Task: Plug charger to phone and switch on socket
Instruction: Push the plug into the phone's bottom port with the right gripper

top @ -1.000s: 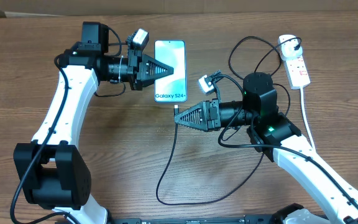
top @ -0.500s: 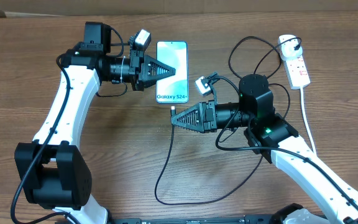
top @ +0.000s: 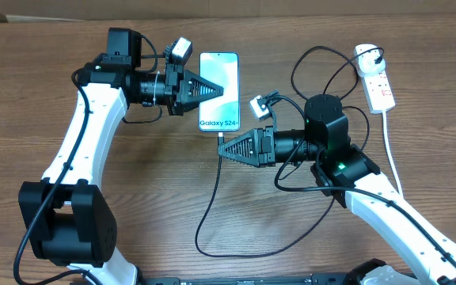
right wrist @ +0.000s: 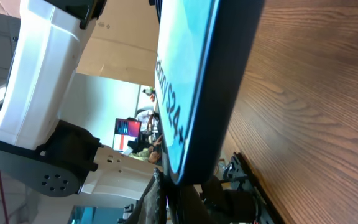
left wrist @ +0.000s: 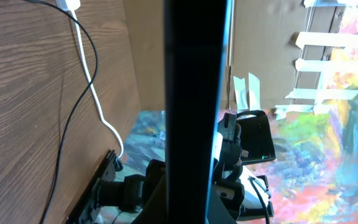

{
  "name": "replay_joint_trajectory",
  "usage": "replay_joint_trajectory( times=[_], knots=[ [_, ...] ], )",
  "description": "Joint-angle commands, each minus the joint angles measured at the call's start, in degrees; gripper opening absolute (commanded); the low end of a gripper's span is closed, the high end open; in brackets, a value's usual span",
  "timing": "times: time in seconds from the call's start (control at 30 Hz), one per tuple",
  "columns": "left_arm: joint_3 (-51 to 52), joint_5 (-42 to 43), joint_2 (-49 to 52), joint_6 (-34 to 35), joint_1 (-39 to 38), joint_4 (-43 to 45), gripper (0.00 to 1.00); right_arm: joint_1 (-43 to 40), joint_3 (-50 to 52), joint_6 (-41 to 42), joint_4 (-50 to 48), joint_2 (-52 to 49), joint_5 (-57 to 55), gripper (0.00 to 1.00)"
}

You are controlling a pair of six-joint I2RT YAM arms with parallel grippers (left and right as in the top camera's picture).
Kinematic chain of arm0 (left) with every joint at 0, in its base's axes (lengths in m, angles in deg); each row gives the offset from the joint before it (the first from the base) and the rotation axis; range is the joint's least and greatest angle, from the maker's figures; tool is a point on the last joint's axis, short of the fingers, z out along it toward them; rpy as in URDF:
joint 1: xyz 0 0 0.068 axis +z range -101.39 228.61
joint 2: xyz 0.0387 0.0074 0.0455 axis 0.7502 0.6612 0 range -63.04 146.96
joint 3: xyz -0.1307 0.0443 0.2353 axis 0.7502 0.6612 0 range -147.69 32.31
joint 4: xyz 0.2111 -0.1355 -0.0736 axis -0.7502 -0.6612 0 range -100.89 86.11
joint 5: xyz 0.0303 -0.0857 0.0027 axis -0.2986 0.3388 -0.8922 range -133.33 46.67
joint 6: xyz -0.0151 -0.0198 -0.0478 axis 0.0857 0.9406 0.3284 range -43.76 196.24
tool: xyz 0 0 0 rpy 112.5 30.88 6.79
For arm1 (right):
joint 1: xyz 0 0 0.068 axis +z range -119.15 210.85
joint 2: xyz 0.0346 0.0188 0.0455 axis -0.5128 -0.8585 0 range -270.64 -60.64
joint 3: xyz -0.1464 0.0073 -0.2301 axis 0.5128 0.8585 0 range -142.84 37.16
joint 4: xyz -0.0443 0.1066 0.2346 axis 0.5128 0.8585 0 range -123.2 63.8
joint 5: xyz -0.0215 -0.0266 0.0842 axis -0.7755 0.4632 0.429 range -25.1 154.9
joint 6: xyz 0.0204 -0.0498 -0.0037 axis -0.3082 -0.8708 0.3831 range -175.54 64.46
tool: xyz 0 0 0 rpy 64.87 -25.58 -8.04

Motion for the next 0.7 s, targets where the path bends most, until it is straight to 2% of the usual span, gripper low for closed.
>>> replay_joint_trajectory(
  times=[0.0, 0.67],
  knots=[
    [-0.1, 1.8, 0.0, 0.1, -0.6, 0.0, 0.04, 0.3, -0.9, 0.6, -0.4, 0.2, -0.3, 0.04],
    [-0.1, 1.8, 0.0, 0.2, -0.8, 0.0, 0.04, 0.3, -0.9, 1.4, -0.8, 0.0, -0.4, 0.04]
  ],
)
